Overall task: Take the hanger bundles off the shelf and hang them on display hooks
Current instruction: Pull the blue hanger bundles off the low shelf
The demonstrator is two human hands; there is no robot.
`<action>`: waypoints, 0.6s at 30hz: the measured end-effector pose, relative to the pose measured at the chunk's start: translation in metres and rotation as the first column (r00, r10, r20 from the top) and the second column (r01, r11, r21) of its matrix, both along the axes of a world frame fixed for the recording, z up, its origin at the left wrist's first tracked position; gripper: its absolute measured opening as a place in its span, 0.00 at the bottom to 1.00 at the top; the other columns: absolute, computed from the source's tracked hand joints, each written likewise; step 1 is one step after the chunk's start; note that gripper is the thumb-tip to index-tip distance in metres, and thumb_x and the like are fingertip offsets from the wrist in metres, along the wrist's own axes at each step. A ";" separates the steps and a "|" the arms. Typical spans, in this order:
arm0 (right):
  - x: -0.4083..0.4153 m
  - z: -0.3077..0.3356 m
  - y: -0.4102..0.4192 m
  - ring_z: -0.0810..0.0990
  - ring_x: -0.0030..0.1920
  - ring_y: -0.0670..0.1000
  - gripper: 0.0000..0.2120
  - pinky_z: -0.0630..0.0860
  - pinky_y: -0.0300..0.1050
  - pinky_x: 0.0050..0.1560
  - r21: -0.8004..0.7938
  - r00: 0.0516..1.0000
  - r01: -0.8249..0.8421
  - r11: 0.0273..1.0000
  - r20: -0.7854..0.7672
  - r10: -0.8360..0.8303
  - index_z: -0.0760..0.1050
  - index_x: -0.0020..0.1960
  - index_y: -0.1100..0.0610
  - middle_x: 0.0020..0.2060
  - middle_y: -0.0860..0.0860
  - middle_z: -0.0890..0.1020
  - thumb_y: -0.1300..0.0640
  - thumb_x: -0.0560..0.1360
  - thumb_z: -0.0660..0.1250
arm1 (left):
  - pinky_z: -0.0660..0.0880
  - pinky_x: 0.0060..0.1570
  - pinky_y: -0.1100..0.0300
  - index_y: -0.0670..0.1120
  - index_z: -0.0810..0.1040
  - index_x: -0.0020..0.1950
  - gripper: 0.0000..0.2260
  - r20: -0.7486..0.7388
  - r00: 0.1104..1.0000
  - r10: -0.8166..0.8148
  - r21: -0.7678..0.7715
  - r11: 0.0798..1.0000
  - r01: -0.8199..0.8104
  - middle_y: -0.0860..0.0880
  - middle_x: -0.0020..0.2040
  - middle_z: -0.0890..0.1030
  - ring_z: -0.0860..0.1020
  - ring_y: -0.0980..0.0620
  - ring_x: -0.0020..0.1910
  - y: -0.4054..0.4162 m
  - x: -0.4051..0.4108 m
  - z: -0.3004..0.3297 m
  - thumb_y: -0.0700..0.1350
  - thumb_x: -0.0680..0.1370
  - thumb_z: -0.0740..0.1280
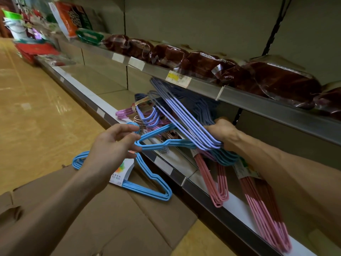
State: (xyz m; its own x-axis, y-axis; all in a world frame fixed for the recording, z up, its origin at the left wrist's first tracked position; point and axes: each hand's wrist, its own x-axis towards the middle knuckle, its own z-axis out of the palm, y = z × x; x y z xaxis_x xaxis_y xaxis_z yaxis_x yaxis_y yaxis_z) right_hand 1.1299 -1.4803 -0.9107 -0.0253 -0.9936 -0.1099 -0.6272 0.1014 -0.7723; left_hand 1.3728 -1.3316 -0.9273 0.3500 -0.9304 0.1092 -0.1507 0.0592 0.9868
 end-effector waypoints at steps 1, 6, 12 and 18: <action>0.001 -0.001 0.001 0.82 0.36 0.55 0.13 0.79 0.45 0.38 -0.006 0.999 0.001 1.000 0.045 -0.001 0.79 0.44 0.64 0.39 0.57 0.83 0.53 0.77 0.72 | 0.82 0.41 0.57 0.50 0.81 0.55 0.07 -0.027 1.000 0.001 0.007 1.000 -0.001 0.48 0.49 0.84 0.85 0.50 0.42 -0.002 -0.001 0.000 0.41 0.81 0.66; 0.014 -0.010 0.017 0.80 0.29 0.51 0.07 0.79 0.41 0.31 0.079 0.950 -0.064 0.995 0.309 0.036 0.80 0.46 0.68 0.34 0.57 0.81 0.63 0.78 0.70 | 0.82 0.43 0.54 0.48 0.80 0.57 0.08 -0.154 0.988 -0.005 0.048 0.999 0.013 0.47 0.51 0.84 0.85 0.47 0.44 -0.005 -0.002 -0.002 0.41 0.80 0.66; 0.037 -0.010 0.036 0.82 0.29 0.50 0.07 0.80 0.42 0.33 0.075 0.924 -0.219 0.973 0.337 0.182 0.80 0.44 0.64 0.29 0.53 0.82 0.61 0.78 0.71 | 0.79 0.45 0.53 0.43 0.77 0.59 0.08 -0.359 0.932 0.049 0.093 0.996 -0.016 0.43 0.53 0.80 0.84 0.45 0.45 -0.007 0.012 -0.010 0.43 0.81 0.66; 0.070 -0.014 0.056 0.80 0.27 0.47 0.08 0.76 0.36 0.29 0.032 0.870 -0.425 0.905 0.289 0.399 0.81 0.40 0.60 0.28 0.51 0.81 0.58 0.77 0.73 | 0.80 0.48 0.47 0.40 0.73 0.61 0.15 -0.614 0.782 0.112 0.160 0.987 -0.016 0.37 0.62 0.75 0.81 0.38 0.55 0.002 0.027 -0.007 0.49 0.80 0.67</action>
State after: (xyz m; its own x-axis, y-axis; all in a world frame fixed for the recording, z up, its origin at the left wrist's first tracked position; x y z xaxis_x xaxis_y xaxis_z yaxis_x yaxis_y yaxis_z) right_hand 1.1999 -1.4248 -0.9250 0.4274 -0.8925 -0.1441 -0.3968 -0.0420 -0.9169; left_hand 1.4001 -1.3299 -0.9344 0.3564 -0.8917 -0.2790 0.4966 -0.0722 0.8650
